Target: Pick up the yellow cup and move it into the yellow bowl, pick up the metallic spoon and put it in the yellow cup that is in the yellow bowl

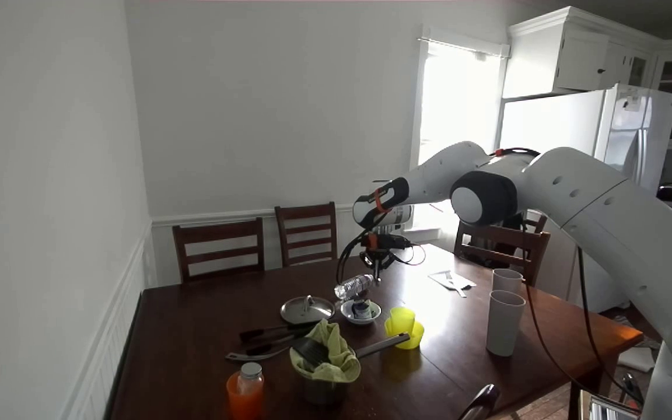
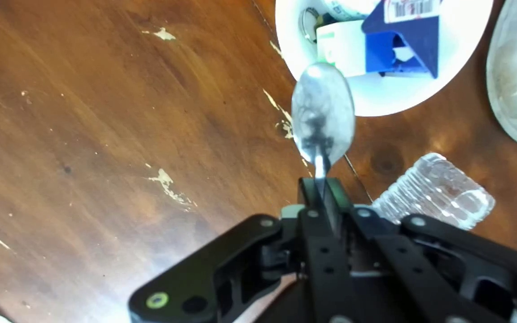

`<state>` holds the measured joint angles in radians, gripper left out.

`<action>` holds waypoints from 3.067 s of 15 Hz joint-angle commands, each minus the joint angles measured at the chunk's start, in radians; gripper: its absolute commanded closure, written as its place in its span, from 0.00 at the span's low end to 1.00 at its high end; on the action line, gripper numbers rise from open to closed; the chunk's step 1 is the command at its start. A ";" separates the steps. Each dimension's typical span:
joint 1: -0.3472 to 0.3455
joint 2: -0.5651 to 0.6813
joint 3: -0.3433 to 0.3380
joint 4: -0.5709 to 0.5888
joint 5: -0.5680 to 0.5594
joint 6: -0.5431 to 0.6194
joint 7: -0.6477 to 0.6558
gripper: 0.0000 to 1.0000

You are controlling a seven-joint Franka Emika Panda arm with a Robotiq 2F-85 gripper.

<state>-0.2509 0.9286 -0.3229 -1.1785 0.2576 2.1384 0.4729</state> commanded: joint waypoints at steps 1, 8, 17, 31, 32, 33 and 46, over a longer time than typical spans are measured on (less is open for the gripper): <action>0.107 -0.090 -0.038 -0.083 -0.103 0.037 -0.030 0.95; 0.301 -0.205 -0.110 -0.313 -0.364 0.106 0.132 0.95; 0.335 -0.321 -0.134 -0.643 -0.521 0.461 0.360 0.95; 0.285 -0.582 -0.107 -1.018 -0.446 0.735 0.118 0.95; 0.280 -0.589 -0.107 -1.023 -0.450 0.715 0.092 0.95; 0.286 -0.586 -0.121 -1.028 -0.467 0.714 0.079 0.95; 0.295 -0.485 -0.117 -0.946 -0.488 0.602 0.031 0.95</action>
<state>0.0387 0.3972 -0.4421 -2.1657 -0.2114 2.7680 0.4928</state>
